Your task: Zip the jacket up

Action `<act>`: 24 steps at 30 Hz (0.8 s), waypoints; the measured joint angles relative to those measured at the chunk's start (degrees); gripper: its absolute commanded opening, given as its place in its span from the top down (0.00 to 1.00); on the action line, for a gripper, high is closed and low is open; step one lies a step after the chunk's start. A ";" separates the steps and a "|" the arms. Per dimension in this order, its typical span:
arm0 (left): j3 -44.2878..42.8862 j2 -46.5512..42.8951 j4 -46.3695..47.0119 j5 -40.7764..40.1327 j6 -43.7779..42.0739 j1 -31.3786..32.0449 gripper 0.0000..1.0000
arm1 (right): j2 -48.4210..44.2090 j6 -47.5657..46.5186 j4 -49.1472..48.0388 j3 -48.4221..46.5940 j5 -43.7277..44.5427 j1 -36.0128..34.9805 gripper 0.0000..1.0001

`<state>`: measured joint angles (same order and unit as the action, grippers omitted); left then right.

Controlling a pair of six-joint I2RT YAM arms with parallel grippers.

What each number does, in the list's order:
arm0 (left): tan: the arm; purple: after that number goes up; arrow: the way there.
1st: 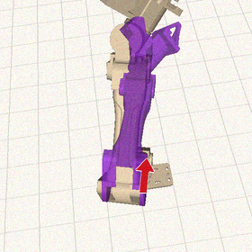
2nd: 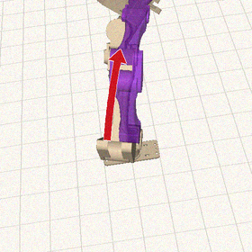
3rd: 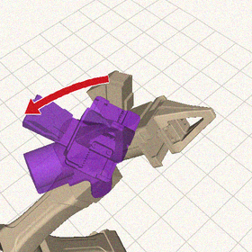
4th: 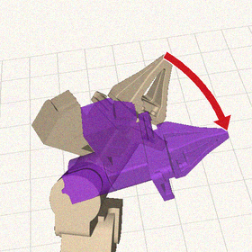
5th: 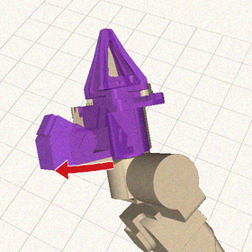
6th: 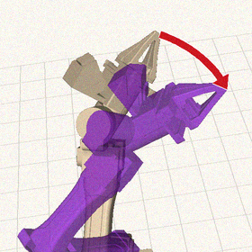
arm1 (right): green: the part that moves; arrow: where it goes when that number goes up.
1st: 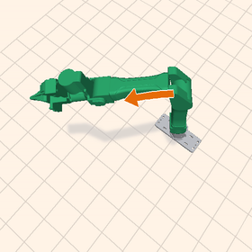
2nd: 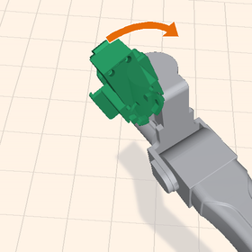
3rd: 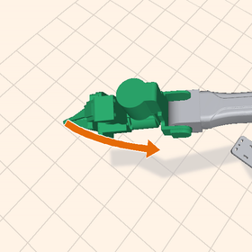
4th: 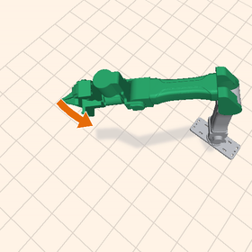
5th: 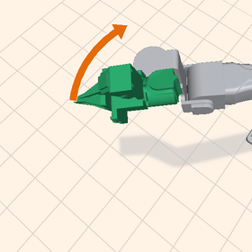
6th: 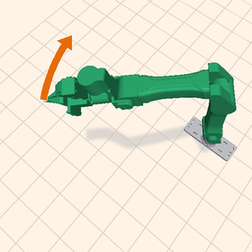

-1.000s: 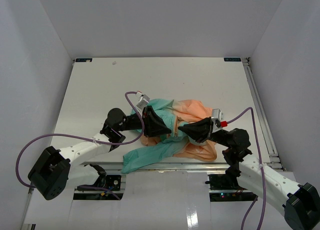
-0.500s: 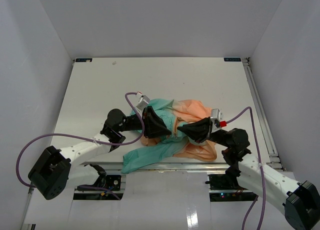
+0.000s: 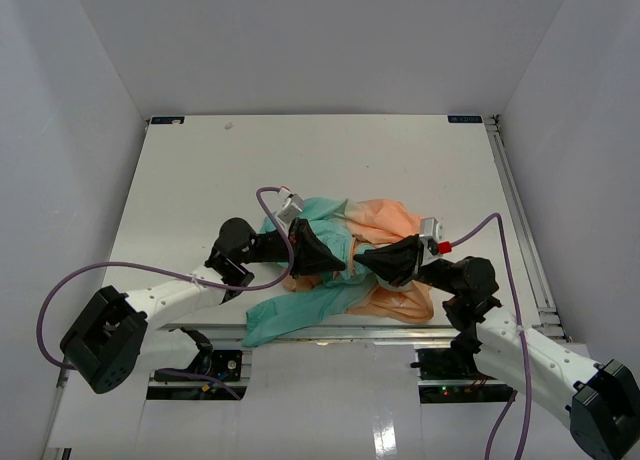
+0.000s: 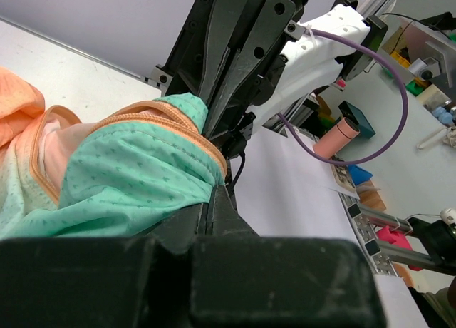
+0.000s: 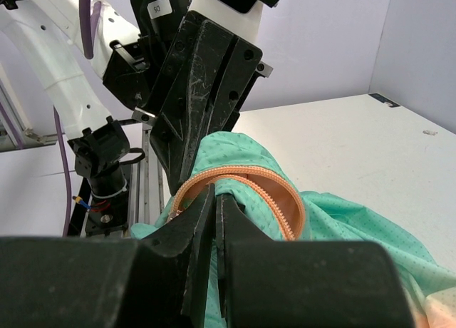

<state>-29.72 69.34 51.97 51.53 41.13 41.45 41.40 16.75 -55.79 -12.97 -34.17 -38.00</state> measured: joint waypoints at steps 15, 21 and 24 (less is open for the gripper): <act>-1.29 -4.30 -11.91 -5.70 -7.98 0.44 1.00 | -2.97 -0.94 10.46 -3.23 4.19 -0.02 0.92; -1.90 -5.88 -17.02 -8.63 -11.92 1.04 1.00 | -2.65 -0.94 12.60 -3.88 4.42 -0.02 0.92; -2.71 -6.24 -19.84 -9.95 -13.95 1.69 1.00 | -2.45 -0.94 13.54 -4.31 4.44 -0.02 0.92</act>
<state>-32.43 63.10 32.13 41.57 27.18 43.15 38.96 15.81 -42.25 -17.28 -29.72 -38.02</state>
